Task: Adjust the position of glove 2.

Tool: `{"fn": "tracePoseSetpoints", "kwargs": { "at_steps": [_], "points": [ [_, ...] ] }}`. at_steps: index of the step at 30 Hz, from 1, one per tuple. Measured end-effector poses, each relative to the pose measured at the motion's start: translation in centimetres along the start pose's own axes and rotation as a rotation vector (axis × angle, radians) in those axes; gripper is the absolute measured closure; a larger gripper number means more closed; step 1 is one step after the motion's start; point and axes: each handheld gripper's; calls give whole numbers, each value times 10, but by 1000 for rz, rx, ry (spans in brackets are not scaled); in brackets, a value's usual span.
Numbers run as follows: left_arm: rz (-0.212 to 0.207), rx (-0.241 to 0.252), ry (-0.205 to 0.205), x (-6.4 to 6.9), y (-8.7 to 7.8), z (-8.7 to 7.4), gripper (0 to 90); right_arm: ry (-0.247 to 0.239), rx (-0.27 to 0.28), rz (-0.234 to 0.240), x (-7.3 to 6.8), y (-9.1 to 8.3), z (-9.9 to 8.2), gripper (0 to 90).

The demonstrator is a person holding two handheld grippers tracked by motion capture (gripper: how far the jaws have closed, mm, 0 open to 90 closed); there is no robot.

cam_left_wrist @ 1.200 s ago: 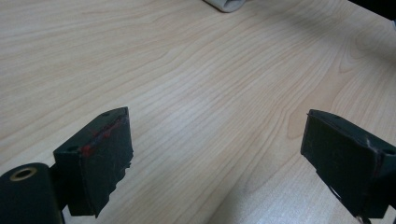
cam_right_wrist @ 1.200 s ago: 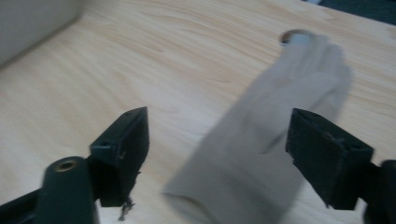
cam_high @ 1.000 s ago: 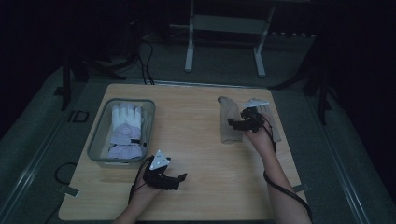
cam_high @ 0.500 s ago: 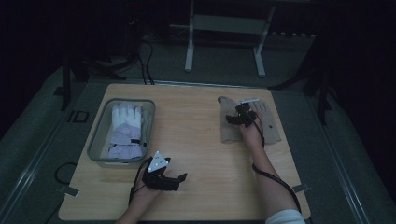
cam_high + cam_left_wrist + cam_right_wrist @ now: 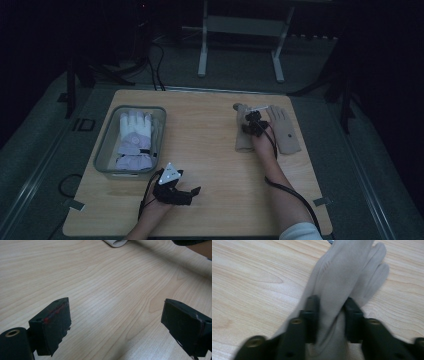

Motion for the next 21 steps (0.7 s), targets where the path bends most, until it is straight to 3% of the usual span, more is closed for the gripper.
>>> {"fn": "tracePoseSetpoints", "kwargs": {
  "at_steps": [4,10,21],
  "points": [
    [7,9,-7,-1,-1,0,95,31,8,-4,-1,-1,0,798],
    [22,16,-9,-3,-1,0,95,67,45,49,-5,-13,1,807],
    [31,15,-6,-4,-1,0,95,54,149,128,-41,-68,16,808]
  ]
}}
Point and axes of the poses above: each handheld gripper's, and its own axes: y roughly forward along the jaws, z roughly out of its top, x roughly to its right, and after that the axes turned 8 degrees about z, right-handed
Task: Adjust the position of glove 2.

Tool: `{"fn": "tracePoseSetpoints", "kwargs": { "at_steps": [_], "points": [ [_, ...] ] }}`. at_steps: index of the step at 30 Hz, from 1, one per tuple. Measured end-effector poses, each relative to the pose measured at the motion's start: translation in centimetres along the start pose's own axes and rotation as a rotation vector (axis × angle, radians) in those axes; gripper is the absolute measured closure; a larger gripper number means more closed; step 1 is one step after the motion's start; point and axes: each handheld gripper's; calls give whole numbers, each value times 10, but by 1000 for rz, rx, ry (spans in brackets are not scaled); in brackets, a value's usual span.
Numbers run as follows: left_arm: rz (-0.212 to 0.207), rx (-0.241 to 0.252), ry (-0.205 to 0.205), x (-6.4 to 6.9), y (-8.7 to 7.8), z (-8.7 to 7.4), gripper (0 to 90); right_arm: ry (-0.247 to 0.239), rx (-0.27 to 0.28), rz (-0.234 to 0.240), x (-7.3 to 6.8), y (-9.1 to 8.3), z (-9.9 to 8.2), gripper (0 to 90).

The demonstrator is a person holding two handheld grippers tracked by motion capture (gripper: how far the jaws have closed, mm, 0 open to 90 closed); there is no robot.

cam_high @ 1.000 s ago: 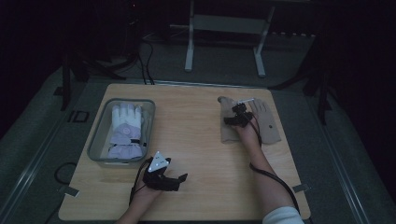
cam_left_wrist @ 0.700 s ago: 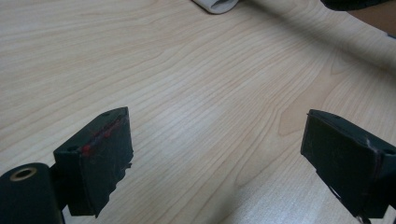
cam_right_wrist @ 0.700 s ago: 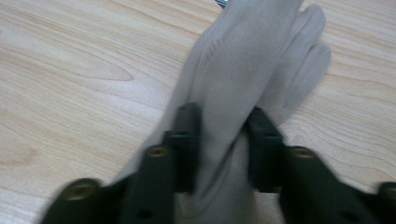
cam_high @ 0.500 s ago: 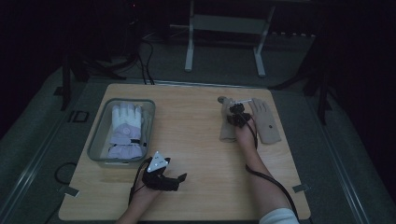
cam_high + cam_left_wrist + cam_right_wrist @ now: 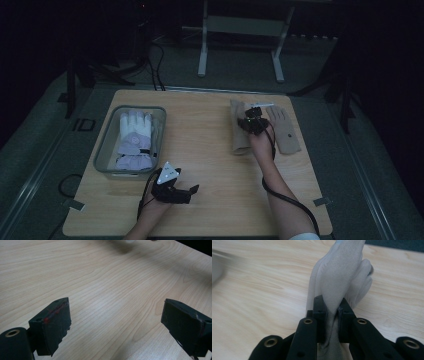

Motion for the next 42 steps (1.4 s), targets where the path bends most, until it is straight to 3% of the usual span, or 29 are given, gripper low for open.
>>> {"fn": "tracePoseSetpoints", "kwargs": {
  "at_steps": [4,7,9,16,21,26,35,42],
  "points": [
    [3,4,1,1,0,0,95,-27,27,16,-21,-16,2,807],
    [2,2,0,1,-1,0,95,-17,48,29,-29,-23,1,808],
    [5,7,1,2,-1,0,95,-13,64,49,-44,-31,-2,808],
    [16,14,8,1,-3,1,95,23,113,95,-65,-46,-17,807],
    [19,19,7,1,-4,1,95,53,86,122,-75,-37,-41,806],
    [15,19,12,2,-4,1,95,54,27,108,-81,-18,-67,806],
    [9,10,12,2,-2,0,95,46,-75,69,-74,6,-101,778],
    [9,11,12,3,-2,0,95,-33,-95,101,-78,9,-103,521]
  ]
}}
Point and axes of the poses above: each handheld gripper's, and its own axes: y roughly forward along the jaws, z roughly out of its top, x roughly to its right, and after that the axes turned 8 degrees about z, right-handed
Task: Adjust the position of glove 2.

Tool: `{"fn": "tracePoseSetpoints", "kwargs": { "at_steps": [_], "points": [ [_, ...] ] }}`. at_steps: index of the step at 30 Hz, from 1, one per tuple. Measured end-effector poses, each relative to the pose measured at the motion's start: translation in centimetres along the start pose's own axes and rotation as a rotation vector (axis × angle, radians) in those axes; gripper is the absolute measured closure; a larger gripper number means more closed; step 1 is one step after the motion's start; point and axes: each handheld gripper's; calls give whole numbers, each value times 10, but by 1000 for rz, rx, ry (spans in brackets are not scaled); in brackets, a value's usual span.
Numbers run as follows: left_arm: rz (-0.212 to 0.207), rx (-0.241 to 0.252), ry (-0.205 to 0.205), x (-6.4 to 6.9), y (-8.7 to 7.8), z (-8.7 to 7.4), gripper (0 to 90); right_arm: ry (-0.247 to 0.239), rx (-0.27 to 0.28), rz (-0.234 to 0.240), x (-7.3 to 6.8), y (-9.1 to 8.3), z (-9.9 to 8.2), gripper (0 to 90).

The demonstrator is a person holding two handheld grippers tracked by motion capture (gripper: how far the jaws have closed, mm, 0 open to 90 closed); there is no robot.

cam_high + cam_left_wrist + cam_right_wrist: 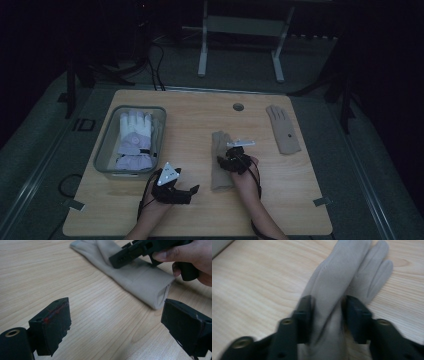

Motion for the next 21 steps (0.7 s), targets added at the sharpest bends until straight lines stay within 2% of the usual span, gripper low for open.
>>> {"fn": "tracePoseSetpoints", "kwargs": {
  "at_steps": [4,6,9,14,16,21],
  "points": [
    [-2,-1,-3,0,0,0,95,-43,-3,1,-1,-2,2,457],
    [-2,-1,-4,-1,0,0,95,-41,-3,16,1,-6,3,400],
    [-3,-4,-4,-1,1,-1,95,-49,7,29,6,-16,8,384],
    [-12,-1,-9,-1,1,-1,95,-78,42,-5,21,-38,18,387],
    [-48,22,-16,-1,0,0,94,-96,60,-28,29,-48,22,421],
    [-46,18,-1,1,1,0,94,-101,99,-65,50,-72,30,414]
  ]
}}
Point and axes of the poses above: each handheld gripper's, and its own axes: y roughly forward along the jaws, z roughly out of its top, x roughly to its right, and after that the axes turned 8 degrees about z, right-handed
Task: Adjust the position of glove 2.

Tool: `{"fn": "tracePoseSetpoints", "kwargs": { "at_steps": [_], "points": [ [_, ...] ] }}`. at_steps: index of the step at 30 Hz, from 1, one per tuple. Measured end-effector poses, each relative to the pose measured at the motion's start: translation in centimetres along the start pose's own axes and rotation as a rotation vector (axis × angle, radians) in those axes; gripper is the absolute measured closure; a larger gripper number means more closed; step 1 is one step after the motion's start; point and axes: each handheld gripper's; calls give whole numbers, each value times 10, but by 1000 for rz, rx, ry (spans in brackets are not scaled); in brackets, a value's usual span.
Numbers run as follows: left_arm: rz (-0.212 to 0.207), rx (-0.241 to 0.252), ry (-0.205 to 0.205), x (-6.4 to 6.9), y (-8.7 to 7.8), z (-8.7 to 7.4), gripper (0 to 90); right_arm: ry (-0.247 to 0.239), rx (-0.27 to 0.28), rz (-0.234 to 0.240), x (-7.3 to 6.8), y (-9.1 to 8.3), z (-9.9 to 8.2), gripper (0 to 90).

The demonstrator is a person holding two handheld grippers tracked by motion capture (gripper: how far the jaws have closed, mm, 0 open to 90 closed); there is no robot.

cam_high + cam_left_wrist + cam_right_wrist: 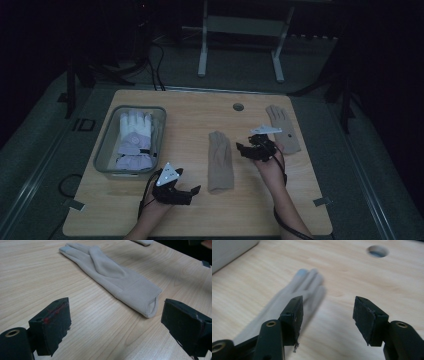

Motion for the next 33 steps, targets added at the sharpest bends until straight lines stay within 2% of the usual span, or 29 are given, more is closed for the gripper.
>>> {"fn": "tracePoseSetpoints", "kwargs": {
  "at_steps": [8,14,17,18,25,33],
  "points": [
    [6,0,0,-1,0,-1,95,11,9,-61,42,-23,2,413],
    [9,-8,-2,-1,2,-2,95,47,25,-94,72,-31,-1,406],
    [8,-9,-4,-1,3,-2,95,55,23,-96,80,-32,-2,406],
    [8,-10,-2,0,3,-2,95,57,24,-109,87,-33,-1,411],
    [5,-7,-3,-1,2,-2,95,102,17,-130,117,-30,2,420],
    [5,-8,-6,-1,2,-2,95,108,10,-165,148,-26,4,425]
  ]
}}
Point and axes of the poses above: each handheld gripper's, and its own axes: y roughly forward along the jaws, z roughly out of its top, x roughly to its right, and after that the axes turned 8 degrees about z, right-handed
